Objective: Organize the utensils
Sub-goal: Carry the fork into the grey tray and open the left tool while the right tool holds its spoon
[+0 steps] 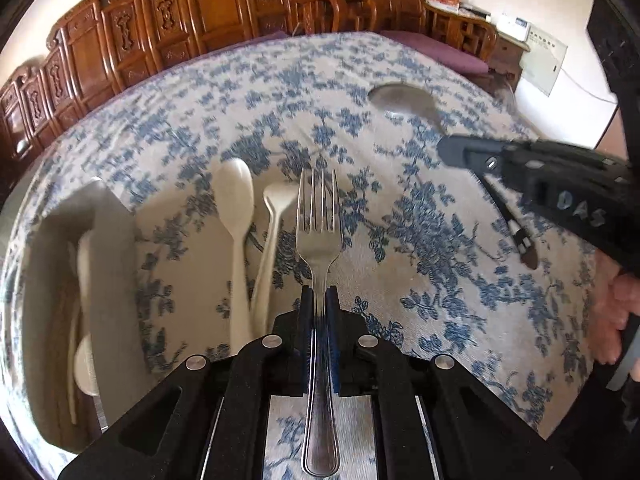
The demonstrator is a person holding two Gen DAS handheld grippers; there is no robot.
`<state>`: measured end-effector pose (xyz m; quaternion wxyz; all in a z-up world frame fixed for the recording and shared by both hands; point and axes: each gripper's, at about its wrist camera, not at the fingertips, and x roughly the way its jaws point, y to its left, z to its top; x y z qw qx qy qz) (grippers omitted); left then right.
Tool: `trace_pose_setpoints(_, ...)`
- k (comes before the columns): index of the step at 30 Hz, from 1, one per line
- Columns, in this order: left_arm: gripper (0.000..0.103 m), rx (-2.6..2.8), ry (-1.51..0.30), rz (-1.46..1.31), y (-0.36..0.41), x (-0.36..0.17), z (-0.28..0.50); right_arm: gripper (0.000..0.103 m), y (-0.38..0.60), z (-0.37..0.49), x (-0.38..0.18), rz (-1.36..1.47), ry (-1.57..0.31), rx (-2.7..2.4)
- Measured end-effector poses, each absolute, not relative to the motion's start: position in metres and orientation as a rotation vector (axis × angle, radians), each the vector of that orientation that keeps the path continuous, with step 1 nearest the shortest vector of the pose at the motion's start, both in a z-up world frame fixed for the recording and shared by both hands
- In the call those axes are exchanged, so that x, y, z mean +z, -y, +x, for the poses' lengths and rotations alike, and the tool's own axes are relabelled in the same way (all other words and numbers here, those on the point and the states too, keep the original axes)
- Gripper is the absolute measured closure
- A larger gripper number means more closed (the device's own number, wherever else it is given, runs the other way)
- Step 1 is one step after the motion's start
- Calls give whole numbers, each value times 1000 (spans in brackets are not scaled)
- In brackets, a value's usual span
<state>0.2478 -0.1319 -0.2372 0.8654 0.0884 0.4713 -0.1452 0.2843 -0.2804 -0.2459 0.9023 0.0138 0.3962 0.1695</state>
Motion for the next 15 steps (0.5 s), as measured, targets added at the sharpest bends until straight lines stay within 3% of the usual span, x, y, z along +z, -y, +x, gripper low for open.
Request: trace_pose_setpoints(15,97,-246,-852,123,67,-166,230,96,228,252,-225,-19,-773,451)
